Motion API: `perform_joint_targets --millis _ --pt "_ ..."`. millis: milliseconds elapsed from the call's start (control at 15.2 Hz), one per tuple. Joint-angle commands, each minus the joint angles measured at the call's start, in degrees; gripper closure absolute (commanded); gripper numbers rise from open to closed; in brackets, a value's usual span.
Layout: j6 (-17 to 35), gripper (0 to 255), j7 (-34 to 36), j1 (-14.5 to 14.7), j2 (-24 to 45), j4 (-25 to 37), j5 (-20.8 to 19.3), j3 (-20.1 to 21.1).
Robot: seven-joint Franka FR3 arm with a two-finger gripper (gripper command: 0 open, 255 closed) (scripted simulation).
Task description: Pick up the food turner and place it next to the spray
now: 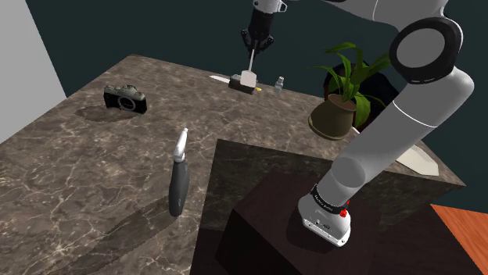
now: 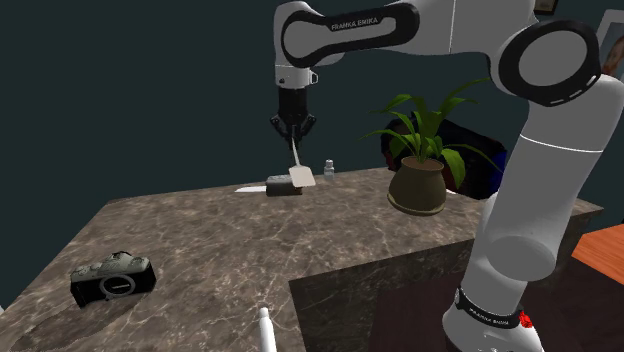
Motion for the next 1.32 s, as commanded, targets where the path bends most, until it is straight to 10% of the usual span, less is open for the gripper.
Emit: perform_joint_targets --millis 0,594,1254 --pt "-1.66 255 -0.02 0.02 0.38 2.02 -0.02 0.03" --pt "-8.94 255 -0.19 0.07 2.25 11.16 -0.17 0.11" --pt "-9.51 255 13.47 6.57 0.37 9.22 -0.14 7.30"
